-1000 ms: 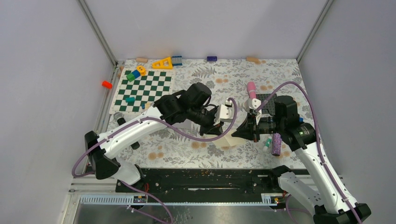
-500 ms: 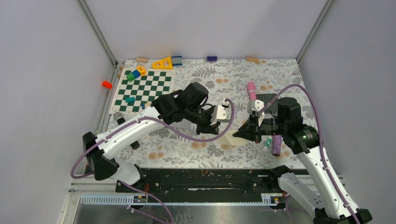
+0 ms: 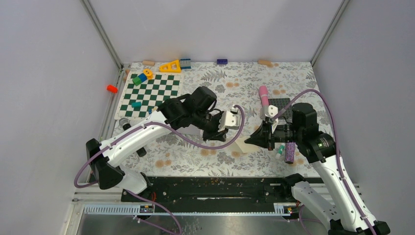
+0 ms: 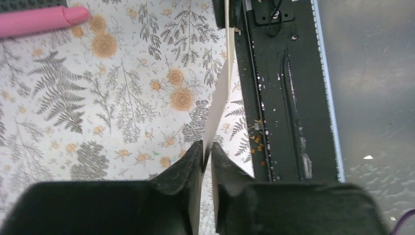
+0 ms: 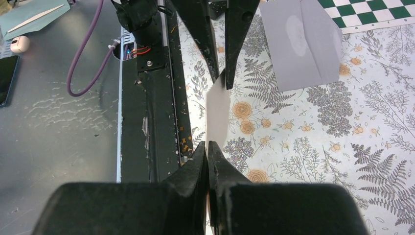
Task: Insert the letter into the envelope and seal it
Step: Fold the letter.
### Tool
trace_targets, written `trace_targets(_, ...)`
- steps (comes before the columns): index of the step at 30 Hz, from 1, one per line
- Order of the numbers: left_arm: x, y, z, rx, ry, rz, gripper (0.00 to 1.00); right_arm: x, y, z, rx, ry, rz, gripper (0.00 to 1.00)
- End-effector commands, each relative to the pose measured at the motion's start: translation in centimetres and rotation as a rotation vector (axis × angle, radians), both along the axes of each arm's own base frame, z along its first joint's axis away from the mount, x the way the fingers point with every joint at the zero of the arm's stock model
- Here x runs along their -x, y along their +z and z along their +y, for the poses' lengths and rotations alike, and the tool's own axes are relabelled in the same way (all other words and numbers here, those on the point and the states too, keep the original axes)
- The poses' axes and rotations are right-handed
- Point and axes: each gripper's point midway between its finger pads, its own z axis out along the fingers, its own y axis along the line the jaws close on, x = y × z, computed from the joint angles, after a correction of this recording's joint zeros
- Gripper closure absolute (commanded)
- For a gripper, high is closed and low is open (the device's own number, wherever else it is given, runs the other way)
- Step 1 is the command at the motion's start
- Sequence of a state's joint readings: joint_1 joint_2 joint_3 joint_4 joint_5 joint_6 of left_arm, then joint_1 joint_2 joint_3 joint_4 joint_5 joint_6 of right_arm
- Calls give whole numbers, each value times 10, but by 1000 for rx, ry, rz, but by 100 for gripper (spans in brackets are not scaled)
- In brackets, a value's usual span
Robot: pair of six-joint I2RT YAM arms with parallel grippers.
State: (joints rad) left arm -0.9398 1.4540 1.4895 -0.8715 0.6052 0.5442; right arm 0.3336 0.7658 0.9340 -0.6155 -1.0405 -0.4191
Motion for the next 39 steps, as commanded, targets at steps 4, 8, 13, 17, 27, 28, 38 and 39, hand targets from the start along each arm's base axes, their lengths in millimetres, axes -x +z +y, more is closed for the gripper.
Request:
trace_targets(4,-5,9,12,10,-4,-52,100,7,19,0,-38,18,-62,100)
trace_targets(8,-8,11,15,8,2,-67,82,10,21,0,-44,31,-62,100)
trace_targets(13,-8,13,18,9,-4,-70,95,13,23,0,-45,47,-55,100)
trace_targets(17,-11,15,19,11,5,-72,100,15,24,0,-48,52,-53,100)
trace_targets(27,-10,45,12,115,27,-64,38,15,24,2,-52,63,-32,100)
trace_targets(28,-10,51,11,135,32,-67,33,15,23,2,-53,65,-28,100)
trace_targets(38,-7,73,-12,187,36,39,25,7,14,6,-41,68,34,100)
trace_targets(39,-7,71,-15,181,34,44,26,6,14,6,-41,67,32,100)
